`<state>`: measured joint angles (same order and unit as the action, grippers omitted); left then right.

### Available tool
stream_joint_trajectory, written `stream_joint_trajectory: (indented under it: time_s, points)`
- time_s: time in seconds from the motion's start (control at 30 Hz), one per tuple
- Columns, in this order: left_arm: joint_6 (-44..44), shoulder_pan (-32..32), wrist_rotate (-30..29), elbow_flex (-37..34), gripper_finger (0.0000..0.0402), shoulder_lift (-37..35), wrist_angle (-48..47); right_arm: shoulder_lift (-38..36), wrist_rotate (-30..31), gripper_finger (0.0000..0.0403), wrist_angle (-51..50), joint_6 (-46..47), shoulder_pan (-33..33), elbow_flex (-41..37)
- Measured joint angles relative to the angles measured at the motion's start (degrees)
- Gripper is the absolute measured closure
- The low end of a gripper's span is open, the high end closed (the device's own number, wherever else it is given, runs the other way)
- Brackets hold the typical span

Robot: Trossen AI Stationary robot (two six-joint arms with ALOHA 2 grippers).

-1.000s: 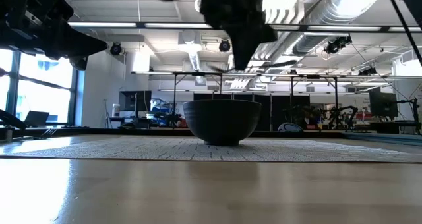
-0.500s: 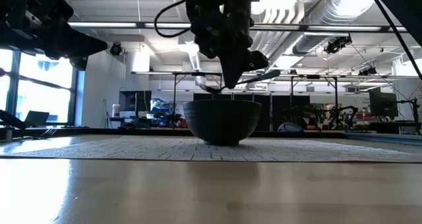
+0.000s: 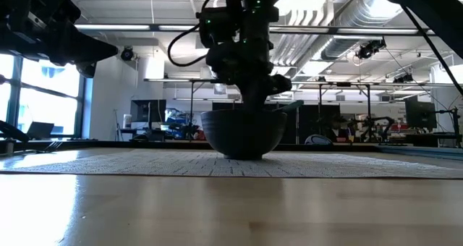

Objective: Pick & Place Utensil
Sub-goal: Put the gold spoon into the black bowl

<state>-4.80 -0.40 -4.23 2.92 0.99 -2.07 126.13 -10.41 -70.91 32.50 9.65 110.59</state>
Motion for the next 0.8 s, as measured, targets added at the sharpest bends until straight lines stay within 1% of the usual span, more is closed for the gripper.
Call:
stream_joint_trajectory:
  time_s: [0.07, 0.17, 0.43, 0.8]
  points:
    - [0.0, 0.0, 0.0, 0.0, 0.0393, 0.0, 0.0, 0.1, 1.0, 0.0396, 0.8, 0.0, 0.0, 0.0]
    - [0.0, 0.0, 0.0, 0.0, 0.0393, 0.0, 0.0, 0.2, 0.8, 0.0390, 1.8, 0.4, 0.0, 0.0]
    - [0.0, 0.0, 0.1, 0.0, 0.0393, 0.0, -0.5, 0.2, 0.4, 0.0395, 2.6, 0.6, 0.0, 0.0]
    - [0.0, 0.0, 0.2, 0.0, 0.0393, 0.0, -1.0, 0.2, 0.4, 0.0384, 3.0, 0.6, 0.0, 0.0]
